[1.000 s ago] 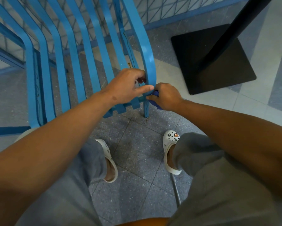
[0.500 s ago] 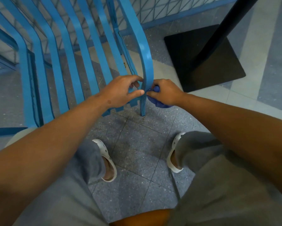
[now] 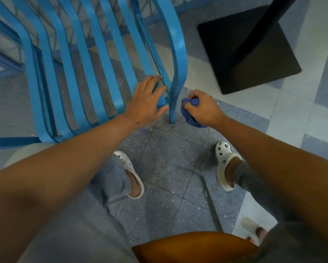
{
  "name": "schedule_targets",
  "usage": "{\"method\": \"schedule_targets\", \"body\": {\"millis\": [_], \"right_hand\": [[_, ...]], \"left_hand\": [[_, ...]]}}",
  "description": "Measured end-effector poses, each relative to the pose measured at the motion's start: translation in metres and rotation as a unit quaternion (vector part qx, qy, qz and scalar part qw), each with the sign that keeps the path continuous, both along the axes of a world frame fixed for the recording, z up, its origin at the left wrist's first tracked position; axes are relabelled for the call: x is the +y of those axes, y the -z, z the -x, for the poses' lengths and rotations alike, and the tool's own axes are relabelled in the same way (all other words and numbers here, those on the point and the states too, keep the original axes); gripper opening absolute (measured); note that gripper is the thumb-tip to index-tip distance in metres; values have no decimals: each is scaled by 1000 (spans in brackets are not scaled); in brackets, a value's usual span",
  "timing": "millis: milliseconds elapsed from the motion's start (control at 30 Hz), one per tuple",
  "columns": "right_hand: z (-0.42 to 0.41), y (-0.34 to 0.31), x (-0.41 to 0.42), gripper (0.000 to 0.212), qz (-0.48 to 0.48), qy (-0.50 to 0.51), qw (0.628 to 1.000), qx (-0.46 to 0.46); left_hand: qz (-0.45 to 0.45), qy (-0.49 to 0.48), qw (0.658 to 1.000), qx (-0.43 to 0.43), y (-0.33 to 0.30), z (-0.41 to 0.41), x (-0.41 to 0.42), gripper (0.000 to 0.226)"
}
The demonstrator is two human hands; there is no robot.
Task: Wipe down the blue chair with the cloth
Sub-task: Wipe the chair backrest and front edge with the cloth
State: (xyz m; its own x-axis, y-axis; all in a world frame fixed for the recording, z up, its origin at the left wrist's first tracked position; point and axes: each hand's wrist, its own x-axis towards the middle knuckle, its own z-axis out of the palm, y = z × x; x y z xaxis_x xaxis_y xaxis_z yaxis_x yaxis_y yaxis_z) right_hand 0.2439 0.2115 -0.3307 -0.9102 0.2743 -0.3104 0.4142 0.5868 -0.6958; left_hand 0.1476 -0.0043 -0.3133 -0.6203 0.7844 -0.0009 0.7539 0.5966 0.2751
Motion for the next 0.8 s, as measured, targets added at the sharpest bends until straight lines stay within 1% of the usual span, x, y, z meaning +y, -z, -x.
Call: {"method": "schedule_targets", "body": {"millis": [67,133,167,267,300,367,433,500,567,633,800], "right_hand": [[-5,12,-2,10,46,18,999,0],[-10,23,-1,7,106,40,993,14],[-11,29,-1,8,115,53,992,26],[-3,48,-1,19,117,72,990,44],[1,52,-3,18,114,63,990,53],[9,62,-6,4,95,24,993,63],[16,71,-6,11,73,-14,995,74],[21,73,-6,13,72,-19,994,76],[22,70,-4,10,70,-13,994,88],[23,64,-3,14,63,9,992,112],[22,34,-9,26,88,62,971,214]], "left_hand": [[42,-16,998,36,10,-4,4,71],[55,-31,996,66,15,-6,8,76],[56,-31,995,76,17,-5,9,77],[62,4,994,90,16,7,12,75],[78,20,992,92,14,14,13,76],[117,51,988,88,10,29,16,81],[135,83,984,77,8,42,17,83],[132,102,983,77,10,48,18,81],[124,104,984,79,12,48,18,80],[121,105,984,79,12,48,18,80],[124,109,984,71,8,46,19,85]]}}
